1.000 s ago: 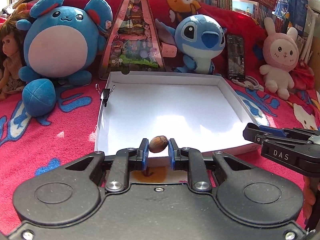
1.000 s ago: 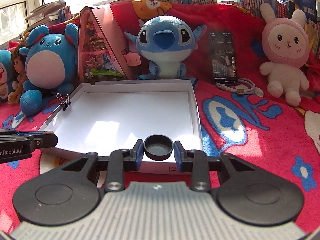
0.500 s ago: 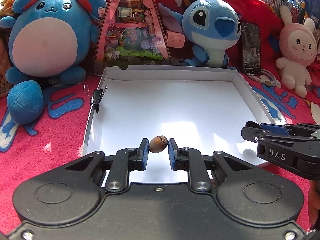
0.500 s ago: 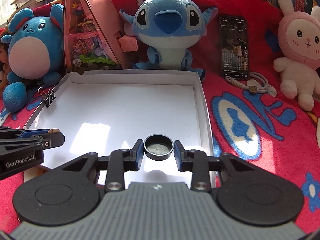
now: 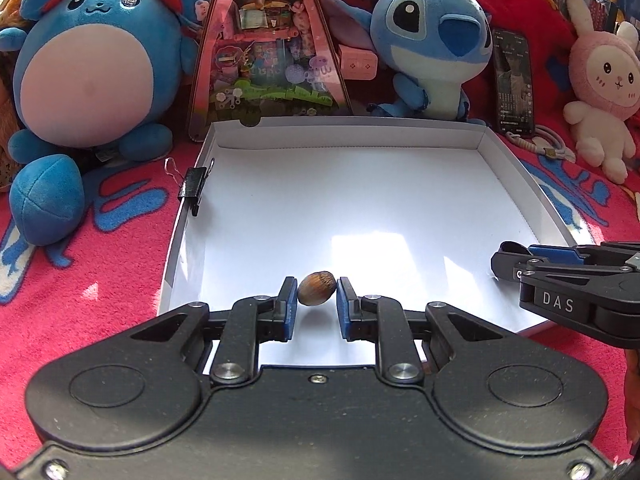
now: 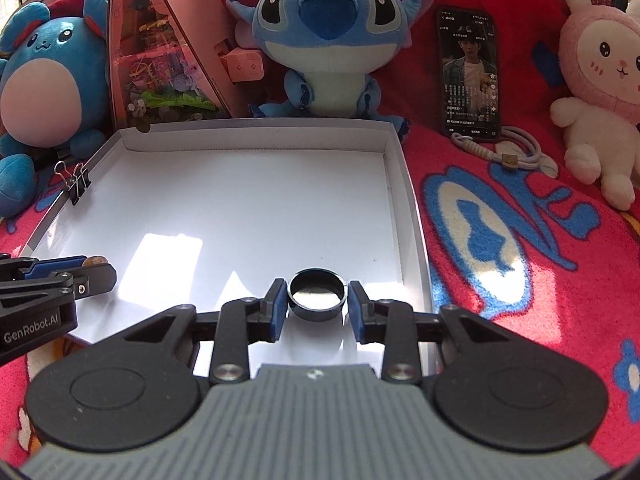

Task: Organize rigid objects
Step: 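Carry the black lid in the right gripper into the white box while the left carries the walnut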

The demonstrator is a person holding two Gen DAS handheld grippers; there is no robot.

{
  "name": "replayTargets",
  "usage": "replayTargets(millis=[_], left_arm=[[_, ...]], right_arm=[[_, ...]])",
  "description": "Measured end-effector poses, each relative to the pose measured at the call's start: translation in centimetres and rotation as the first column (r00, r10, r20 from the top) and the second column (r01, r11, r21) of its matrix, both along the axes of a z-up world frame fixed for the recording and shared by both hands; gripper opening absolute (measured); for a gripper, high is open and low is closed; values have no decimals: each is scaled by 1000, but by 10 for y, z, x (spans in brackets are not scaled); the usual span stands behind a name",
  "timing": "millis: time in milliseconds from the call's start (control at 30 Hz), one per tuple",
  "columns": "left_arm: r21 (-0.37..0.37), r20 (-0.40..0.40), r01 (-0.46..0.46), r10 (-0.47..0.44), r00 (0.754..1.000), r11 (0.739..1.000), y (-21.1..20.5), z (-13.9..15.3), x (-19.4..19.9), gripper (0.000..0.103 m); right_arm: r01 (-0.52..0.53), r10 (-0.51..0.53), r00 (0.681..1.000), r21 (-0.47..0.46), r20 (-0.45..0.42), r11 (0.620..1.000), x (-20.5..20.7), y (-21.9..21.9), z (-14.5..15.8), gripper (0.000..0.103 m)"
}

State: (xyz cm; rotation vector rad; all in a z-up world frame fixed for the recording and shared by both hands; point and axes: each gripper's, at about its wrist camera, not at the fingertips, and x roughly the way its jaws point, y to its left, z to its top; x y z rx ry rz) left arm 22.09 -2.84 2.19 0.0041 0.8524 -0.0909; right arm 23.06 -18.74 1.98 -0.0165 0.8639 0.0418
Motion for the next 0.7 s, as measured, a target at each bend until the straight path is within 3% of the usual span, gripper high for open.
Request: replayTargets(millis=[700], left_arm=[[13, 6, -2, 2, 1000, 1000, -2, -5, 0, 20]], right_arm=[[-15, 15, 1000, -19, 0, 1000, -1, 2, -3, 38]])
